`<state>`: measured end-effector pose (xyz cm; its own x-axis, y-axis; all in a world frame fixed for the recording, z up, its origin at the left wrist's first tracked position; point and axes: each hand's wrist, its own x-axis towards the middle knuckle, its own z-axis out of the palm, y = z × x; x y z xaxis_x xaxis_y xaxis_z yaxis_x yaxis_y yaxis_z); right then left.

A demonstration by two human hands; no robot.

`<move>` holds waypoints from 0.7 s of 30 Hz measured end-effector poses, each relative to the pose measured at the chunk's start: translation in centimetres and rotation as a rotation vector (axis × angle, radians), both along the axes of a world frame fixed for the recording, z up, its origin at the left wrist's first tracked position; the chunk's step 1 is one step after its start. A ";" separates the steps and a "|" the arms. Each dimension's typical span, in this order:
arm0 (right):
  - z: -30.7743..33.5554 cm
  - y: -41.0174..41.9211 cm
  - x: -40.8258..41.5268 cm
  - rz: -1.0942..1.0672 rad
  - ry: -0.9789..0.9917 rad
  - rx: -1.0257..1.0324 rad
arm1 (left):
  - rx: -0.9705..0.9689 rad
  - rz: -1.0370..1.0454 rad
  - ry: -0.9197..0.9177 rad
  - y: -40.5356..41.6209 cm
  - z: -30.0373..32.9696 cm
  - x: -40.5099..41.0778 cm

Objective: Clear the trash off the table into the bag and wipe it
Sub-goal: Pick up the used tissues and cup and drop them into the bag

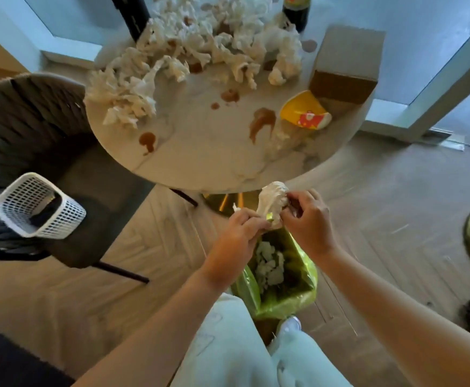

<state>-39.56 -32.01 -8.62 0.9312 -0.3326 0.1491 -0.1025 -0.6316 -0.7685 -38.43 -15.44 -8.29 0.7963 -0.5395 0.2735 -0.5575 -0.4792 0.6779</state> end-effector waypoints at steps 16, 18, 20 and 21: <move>-16.4 -3.6 -10.6 -0.016 0.844 0.015 | 0.293 0.261 0.704 -4.0 -17.1 -5.8; -18.8 -3.0 -10.2 -0.003 0.892 0.019 | 0.336 0.252 0.753 -4.3 -19.1 -5.5; -20.7 -2.4 -9.9 0.008 0.961 0.040 | 0.354 0.255 0.811 -4.5 -20.8 -5.0; -21.3 -2.2 -9.7 0.035 1.003 0.038 | 0.376 0.249 0.839 -4.5 -21.4 -4.8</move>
<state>-49.22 -34.18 -29.90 0.6303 -0.2912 -0.7197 -0.6955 -0.6237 -0.3568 -43.19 -19.96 -29.68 0.7580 -0.2642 -0.5963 0.1881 -0.7868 0.5878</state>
